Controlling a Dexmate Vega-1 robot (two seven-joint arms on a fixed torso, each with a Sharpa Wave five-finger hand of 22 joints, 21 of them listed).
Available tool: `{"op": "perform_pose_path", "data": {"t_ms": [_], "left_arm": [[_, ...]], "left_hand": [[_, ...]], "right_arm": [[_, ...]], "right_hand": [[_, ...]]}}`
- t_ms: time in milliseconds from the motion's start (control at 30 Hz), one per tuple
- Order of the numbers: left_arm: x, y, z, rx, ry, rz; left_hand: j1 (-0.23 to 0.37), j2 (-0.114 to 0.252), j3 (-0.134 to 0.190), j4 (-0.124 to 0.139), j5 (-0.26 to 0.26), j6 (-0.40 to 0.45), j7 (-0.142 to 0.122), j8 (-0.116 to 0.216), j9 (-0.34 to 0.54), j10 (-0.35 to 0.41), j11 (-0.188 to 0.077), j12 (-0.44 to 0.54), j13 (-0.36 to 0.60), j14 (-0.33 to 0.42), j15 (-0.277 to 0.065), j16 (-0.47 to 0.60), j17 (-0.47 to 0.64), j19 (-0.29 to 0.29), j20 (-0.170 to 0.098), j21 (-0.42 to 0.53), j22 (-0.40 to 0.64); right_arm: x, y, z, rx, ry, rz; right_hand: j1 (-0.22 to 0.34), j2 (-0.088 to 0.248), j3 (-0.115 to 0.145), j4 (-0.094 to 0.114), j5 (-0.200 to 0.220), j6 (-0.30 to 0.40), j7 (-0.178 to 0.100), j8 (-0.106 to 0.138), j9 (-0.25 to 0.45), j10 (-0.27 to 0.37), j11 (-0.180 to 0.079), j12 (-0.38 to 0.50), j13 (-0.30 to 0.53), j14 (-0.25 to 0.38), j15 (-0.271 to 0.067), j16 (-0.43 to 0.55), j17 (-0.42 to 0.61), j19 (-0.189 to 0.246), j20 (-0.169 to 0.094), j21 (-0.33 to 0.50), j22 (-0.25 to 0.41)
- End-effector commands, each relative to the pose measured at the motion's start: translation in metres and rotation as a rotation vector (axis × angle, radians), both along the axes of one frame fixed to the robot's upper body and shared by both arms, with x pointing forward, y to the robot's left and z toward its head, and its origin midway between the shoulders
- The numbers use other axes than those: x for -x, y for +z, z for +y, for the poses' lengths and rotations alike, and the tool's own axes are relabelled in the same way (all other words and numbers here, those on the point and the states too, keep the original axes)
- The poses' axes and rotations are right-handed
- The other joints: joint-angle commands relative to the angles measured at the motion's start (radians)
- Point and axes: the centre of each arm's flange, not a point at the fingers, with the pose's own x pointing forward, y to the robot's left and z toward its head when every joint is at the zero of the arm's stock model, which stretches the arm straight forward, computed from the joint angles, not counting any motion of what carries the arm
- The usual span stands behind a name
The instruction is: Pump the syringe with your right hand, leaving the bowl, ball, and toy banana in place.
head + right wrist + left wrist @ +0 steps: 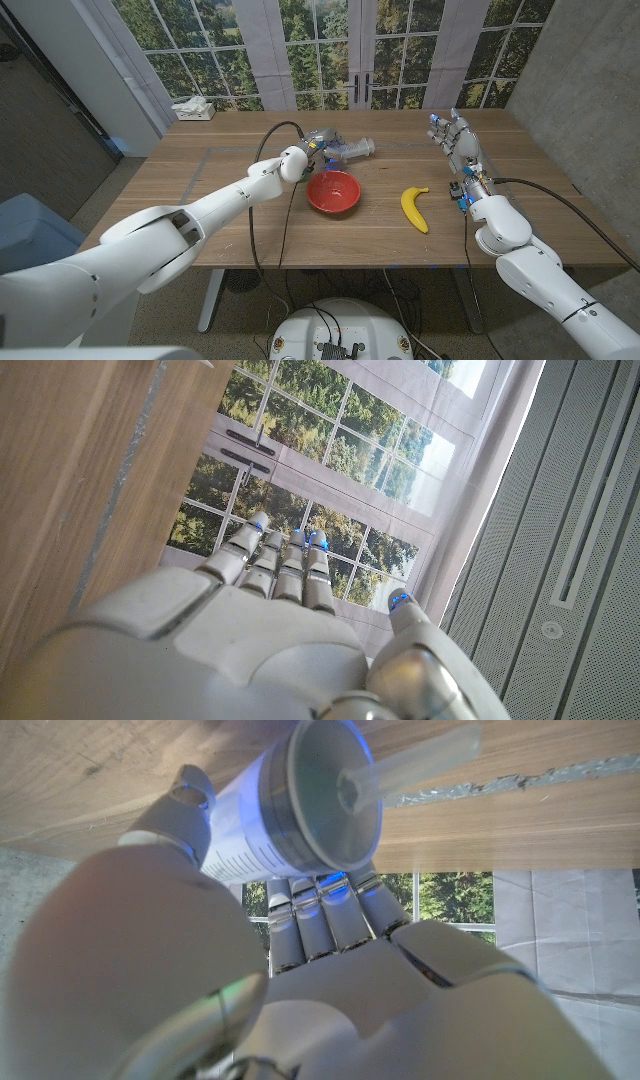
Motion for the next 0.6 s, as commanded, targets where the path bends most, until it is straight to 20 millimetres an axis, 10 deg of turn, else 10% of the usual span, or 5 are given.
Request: {"op": "perform_pose_path", "data": {"t_ms": [33, 600], "left_arm": [[-0.0072, 0.0005, -0.0053, -0.028, 0.038, 0.073], [-0.0011, 0.0037, -0.0058, -0.003, 0.101, 0.023]], "left_hand": [[0.178, 0.192, 0.017, 0.002, 0.008, 0.062, -0.065, 0.003, 0.004, 0.066, -0.111, -0.007, 0.007, 0.082, -0.153, -0.008, 0.003, -0.014, -0.102, -0.003, -0.001], [-0.045, 0.166, 0.003, 0.033, 0.010, -0.150, -0.076, -0.002, -0.020, -0.155, -0.077, -0.024, 0.003, -0.198, -0.131, -0.055, 0.004, -0.197, -0.038, -0.129, -0.009]], "right_arm": [[-0.0002, 0.0001, -0.0013, 0.000, -0.002, 0.001], [-0.0022, 0.0020, -0.0019, -0.008, 0.005, -0.005]], "right_hand": [[0.003, 0.047, 0.001, -0.004, -0.004, 0.004, 0.008, 0.001, 0.003, 0.001, 0.004, 0.006, 0.003, 0.001, 0.004, -0.004, 0.006, 0.005, 0.007, 0.000, 0.003], [0.002, 0.047, -0.001, -0.005, -0.004, 0.007, 0.012, 0.002, 0.003, 0.003, 0.006, 0.006, 0.003, 0.003, 0.008, -0.004, 0.007, 0.007, 0.008, -0.004, 0.003]]}}
